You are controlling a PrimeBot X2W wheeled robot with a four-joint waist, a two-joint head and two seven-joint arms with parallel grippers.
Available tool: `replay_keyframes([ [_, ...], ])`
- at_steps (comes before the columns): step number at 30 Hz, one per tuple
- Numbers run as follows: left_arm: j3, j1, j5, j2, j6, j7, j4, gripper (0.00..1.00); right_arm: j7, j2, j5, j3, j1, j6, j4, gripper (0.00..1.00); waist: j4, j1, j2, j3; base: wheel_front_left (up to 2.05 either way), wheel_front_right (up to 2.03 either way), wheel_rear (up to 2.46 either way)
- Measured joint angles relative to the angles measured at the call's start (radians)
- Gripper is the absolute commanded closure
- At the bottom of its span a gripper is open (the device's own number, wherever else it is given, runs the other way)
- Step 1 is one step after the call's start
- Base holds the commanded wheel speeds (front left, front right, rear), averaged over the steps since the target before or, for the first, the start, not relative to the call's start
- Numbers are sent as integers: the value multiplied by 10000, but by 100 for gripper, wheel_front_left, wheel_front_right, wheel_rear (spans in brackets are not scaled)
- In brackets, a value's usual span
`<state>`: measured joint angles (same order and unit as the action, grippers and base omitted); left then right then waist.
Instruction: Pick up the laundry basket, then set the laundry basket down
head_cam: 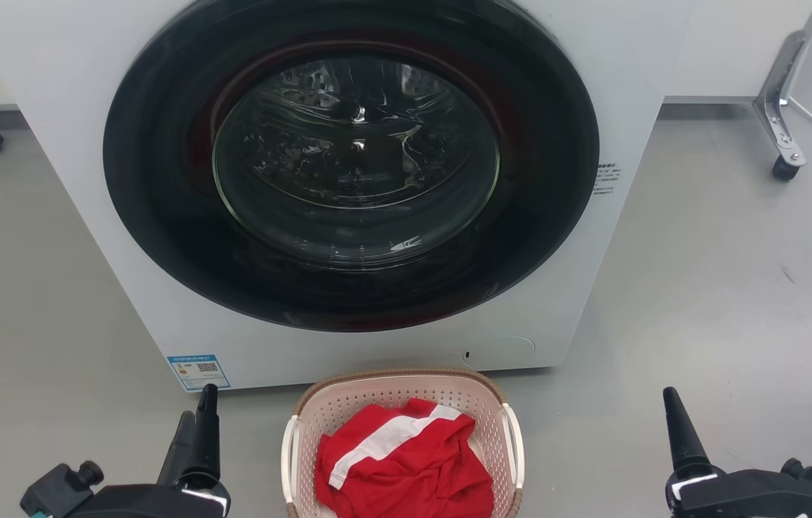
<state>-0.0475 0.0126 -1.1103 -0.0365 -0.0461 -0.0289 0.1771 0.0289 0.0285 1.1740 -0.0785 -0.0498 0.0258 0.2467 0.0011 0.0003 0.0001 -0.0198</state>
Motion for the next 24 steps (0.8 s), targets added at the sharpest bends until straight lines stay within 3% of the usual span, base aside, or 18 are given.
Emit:
replay_keyframes([
  [24,-1081,-33,4661,-267,675,-894,-631,0,876,75,-4184,-1367,-101,-623,-376,0,20,-1,0,-235,0,0,0],
])
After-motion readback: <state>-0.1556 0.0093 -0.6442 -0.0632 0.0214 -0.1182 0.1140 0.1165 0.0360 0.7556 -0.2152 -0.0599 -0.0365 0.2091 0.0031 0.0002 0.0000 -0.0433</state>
